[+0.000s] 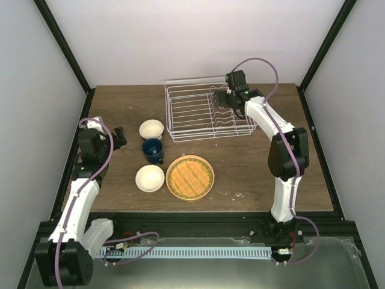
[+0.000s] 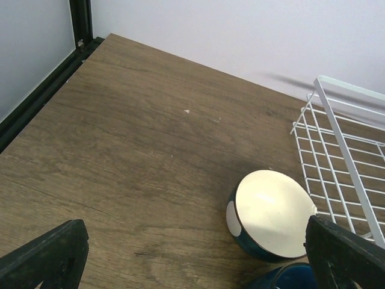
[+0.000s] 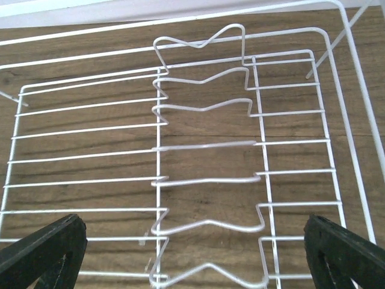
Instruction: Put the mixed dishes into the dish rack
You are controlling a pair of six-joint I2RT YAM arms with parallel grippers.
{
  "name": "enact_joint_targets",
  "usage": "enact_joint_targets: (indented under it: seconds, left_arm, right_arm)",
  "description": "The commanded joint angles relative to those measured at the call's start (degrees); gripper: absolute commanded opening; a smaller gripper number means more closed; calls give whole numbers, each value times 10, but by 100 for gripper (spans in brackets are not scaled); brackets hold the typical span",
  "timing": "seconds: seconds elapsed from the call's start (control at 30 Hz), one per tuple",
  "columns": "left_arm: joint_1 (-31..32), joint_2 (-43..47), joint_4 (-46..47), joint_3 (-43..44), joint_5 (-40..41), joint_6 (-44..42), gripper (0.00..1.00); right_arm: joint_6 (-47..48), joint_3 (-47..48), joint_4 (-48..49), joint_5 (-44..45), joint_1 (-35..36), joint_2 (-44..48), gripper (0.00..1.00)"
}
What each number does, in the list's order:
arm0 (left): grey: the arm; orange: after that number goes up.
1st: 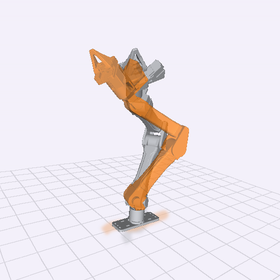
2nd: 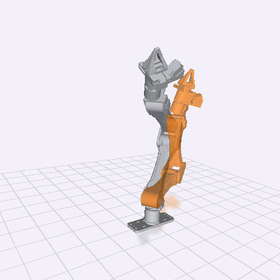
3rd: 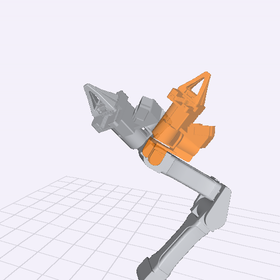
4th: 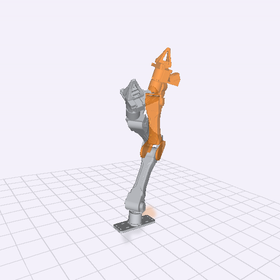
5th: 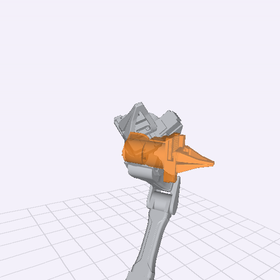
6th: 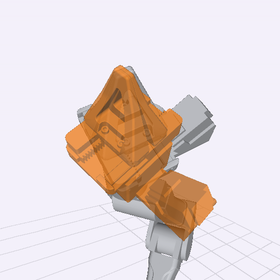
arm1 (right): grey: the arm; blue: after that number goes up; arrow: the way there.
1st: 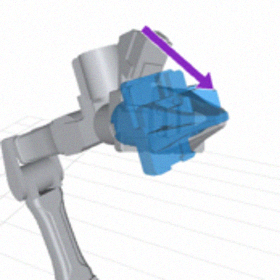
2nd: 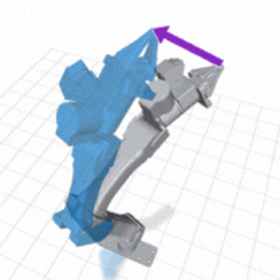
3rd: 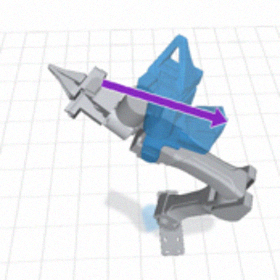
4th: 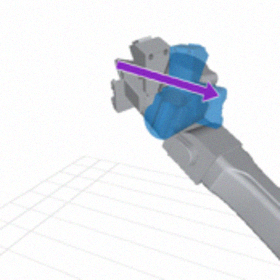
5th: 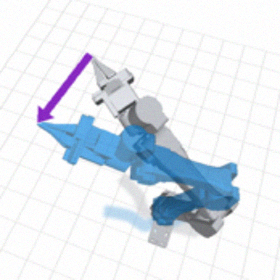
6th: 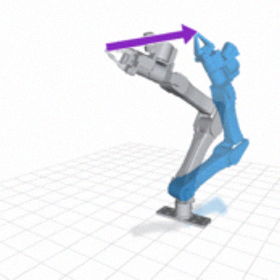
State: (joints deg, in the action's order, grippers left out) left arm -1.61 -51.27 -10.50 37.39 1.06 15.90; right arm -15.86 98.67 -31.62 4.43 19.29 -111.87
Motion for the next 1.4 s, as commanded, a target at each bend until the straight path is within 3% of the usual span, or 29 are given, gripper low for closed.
enact_joint_targets:
  seconds: [0.0,0.17,0.5,1.37]
  left_arm:
    - [1,-6,3,6,4,-10,100]
    - [1,-24,13,3,-1,-7,100]
    - [1,-36,25,-1,-8,1,100]
    - [1,-49,34,-2,-16,5,100]
  right_arm:
    - [15,92,-71,10,5,-58,100]
    - [24,156,-117,32,5,-122,100]
    - [39,153,-123,37,5,-157,100]
    - [27,-51,-74,17,5,-91,100]
